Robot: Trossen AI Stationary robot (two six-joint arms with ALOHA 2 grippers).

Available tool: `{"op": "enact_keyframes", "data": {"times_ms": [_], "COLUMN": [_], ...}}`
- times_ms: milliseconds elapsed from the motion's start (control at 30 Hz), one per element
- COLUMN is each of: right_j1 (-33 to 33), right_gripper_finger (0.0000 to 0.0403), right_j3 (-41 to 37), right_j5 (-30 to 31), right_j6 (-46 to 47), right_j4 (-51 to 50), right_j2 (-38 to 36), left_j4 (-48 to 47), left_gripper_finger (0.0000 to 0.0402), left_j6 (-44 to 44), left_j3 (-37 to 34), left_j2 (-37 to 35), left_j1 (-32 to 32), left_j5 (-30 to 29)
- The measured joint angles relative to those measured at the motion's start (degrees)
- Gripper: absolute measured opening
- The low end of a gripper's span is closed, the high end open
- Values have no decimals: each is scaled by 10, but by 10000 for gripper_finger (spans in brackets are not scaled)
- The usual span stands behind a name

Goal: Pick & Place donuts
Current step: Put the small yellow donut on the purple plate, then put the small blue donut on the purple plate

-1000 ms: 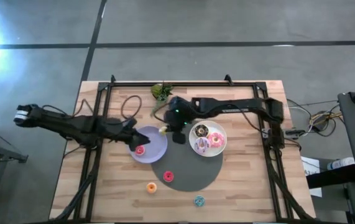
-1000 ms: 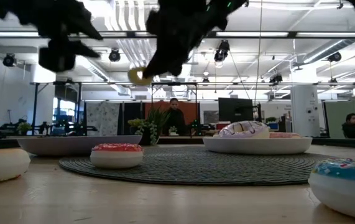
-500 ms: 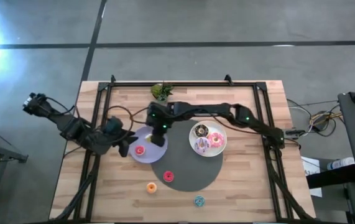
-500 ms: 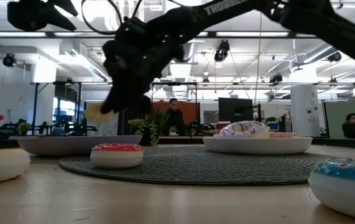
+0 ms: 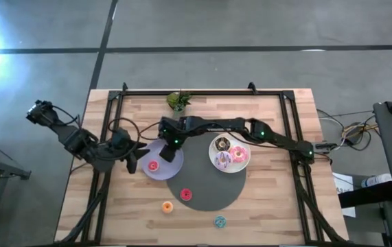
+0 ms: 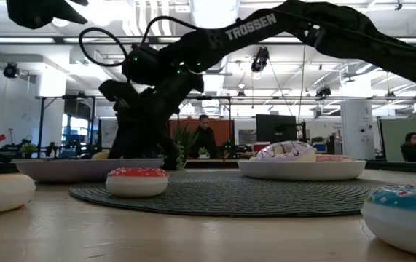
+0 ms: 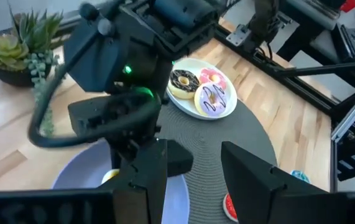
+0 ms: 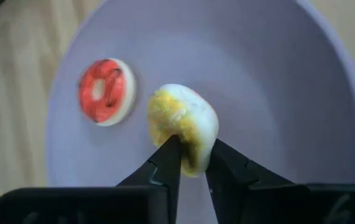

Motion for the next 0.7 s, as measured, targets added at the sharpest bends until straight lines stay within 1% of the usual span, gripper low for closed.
{"op": "enact_keyframes", "data": {"times_ms": [100,233,300,433,567,700], "right_j1": [0,-1,0,1,2,7], "right_gripper_finger": [83,108,118,134,144,145], "right_j3": [7,8,7,8,7,3], "right_j5": [50,95,109,110,111,112], "right_j6": [0,0,0,-20,-80,-207], "right_j4": [9,14,14,15,-6,-48], "right_j2": [0,-1,-1,-8,-24,-69], "left_j4": [0,-1,-2,-6,-15,-16], "left_gripper_finger": [126,126,126,126,126,126], "left_j6": [1,0,0,3,-1,-1], "left_j3": [-4,-5,-5,-5,-5,-5], "left_j2": [-6,-6,-6,-6,-5,-4], "left_j1": [0,0,0,0,0,-1], "left_j5": [-4,-3,-3,-3,-1,5]}}
